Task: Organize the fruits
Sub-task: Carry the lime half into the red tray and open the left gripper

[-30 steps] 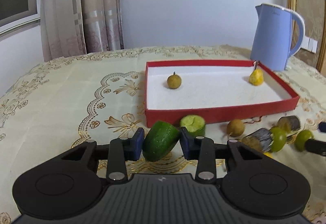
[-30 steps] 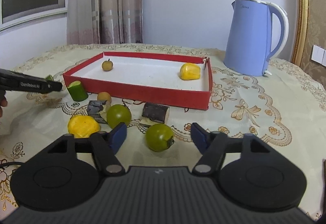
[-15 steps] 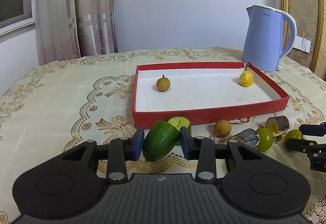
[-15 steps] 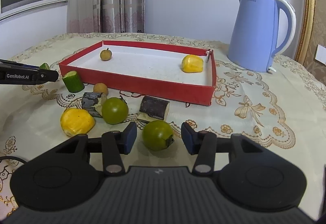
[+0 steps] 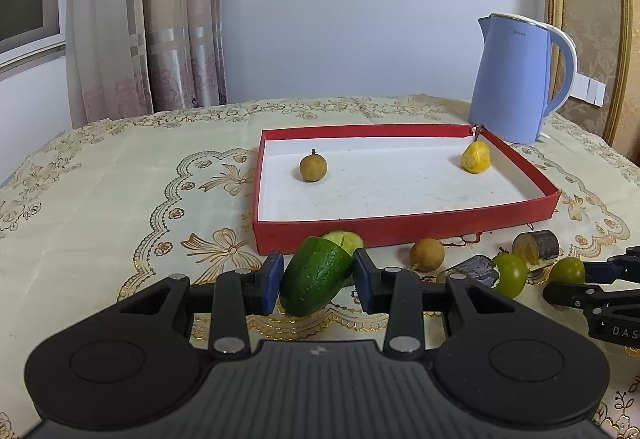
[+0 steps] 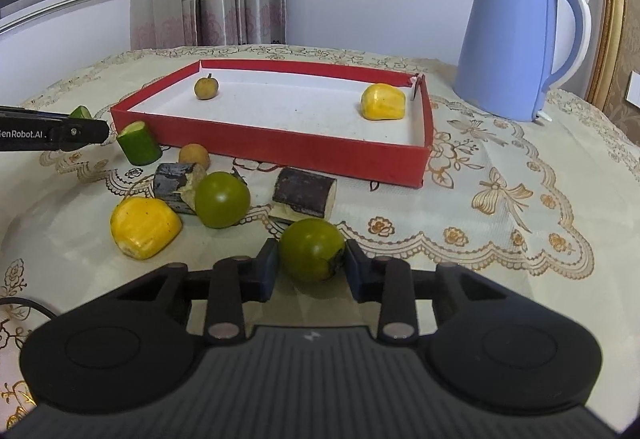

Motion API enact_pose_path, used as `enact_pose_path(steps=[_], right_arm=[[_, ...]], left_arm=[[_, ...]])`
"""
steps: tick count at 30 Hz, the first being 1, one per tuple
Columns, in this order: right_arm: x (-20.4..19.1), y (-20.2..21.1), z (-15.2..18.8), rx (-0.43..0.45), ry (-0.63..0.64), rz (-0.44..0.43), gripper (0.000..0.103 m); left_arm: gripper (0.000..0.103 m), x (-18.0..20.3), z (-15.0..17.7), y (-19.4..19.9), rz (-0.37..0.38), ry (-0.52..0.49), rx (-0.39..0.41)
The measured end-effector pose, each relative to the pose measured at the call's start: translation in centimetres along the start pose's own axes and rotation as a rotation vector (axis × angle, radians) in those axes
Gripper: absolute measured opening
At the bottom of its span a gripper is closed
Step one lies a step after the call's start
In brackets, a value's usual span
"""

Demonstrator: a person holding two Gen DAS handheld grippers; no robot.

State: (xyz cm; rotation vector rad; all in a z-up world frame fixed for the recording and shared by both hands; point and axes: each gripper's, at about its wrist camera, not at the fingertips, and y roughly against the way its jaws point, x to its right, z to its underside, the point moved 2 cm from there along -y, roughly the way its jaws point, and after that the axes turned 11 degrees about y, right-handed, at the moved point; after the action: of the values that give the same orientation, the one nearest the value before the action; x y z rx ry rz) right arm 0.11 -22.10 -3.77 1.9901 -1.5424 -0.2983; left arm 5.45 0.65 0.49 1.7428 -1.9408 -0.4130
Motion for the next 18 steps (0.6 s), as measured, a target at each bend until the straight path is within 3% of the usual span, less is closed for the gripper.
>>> enact_pose_path(steps=[9, 18], right_arm=[[-0.1, 0.6, 0.0, 0.041, 0.005, 0.000, 0.032], [1.4, 1.2, 0.4, 0.092, -0.086, -0.042, 0.032]], left_arm=[[0.036, -0.3, -0.2, -0.1, 0.005, 0.034, -0.011], [0.036, 0.6, -1.4, -0.9, -0.004, 0.029, -0.012]])
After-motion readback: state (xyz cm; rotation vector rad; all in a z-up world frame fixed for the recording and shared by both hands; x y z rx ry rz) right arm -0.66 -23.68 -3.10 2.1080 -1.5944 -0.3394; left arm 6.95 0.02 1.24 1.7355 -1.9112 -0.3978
